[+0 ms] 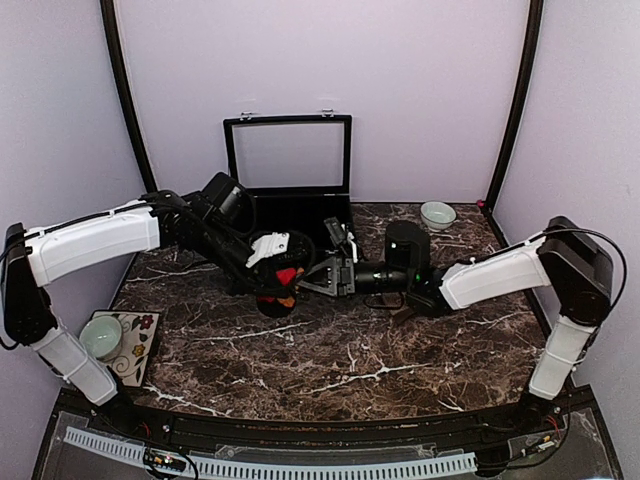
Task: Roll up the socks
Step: Roll the sock.
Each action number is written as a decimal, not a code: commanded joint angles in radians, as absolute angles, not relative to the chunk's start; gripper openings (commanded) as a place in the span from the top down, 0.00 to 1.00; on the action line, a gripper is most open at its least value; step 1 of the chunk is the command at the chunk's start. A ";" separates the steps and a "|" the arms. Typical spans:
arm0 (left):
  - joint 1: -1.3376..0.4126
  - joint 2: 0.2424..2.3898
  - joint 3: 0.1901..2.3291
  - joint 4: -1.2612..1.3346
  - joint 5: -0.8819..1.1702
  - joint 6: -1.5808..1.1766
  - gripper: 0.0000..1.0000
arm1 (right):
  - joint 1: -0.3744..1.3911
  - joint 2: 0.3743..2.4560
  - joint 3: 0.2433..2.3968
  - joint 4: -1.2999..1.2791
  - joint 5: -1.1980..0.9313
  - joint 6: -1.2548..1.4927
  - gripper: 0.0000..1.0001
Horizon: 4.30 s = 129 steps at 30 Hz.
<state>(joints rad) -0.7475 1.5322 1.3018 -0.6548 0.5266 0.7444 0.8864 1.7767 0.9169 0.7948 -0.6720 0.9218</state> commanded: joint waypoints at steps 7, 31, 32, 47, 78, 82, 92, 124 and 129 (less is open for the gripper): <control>-0.693 1.633 1.448 -0.860 1.140 0.579 1.00 | 0.932 1.469 0.932 0.428 -0.540 0.221 0.51; -0.681 1.742 1.574 -1.051 1.240 0.640 1.00 | 0.941 1.491 1.079 0.164 -0.720 0.082 0.56; -0.680 1.742 1.574 -1.048 1.235 0.638 1.00 | 0.940 1.493 1.079 0.167 -0.733 0.087 0.56; -0.677 1.725 1.566 -0.992 1.130 0.626 0.89 | 0.941 1.585 1.131 0.187 -0.792 0.190 1.00; -0.816 1.474 1.258 -0.635 0.296 0.966 0.69 | 0.902 1.841 0.961 1.100 -0.799 1.206 1.00; -0.833 1.468 1.237 -0.542 0.171 0.946 0.77 | 0.904 1.865 0.965 1.134 -0.792 1.260 1.00; -0.829 1.482 1.319 -0.695 0.409 0.842 1.00 | 0.914 1.788 0.981 0.832 -0.735 0.965 0.04; -0.683 1.739 1.566 -1.079 1.303 0.637 1.00 | 0.940 1.288 0.841 0.471 -0.496 0.214 0.31; -0.683 1.738 1.572 -1.088 1.308 0.641 1.00 | 0.946 1.391 0.967 0.349 -0.594 0.172 0.37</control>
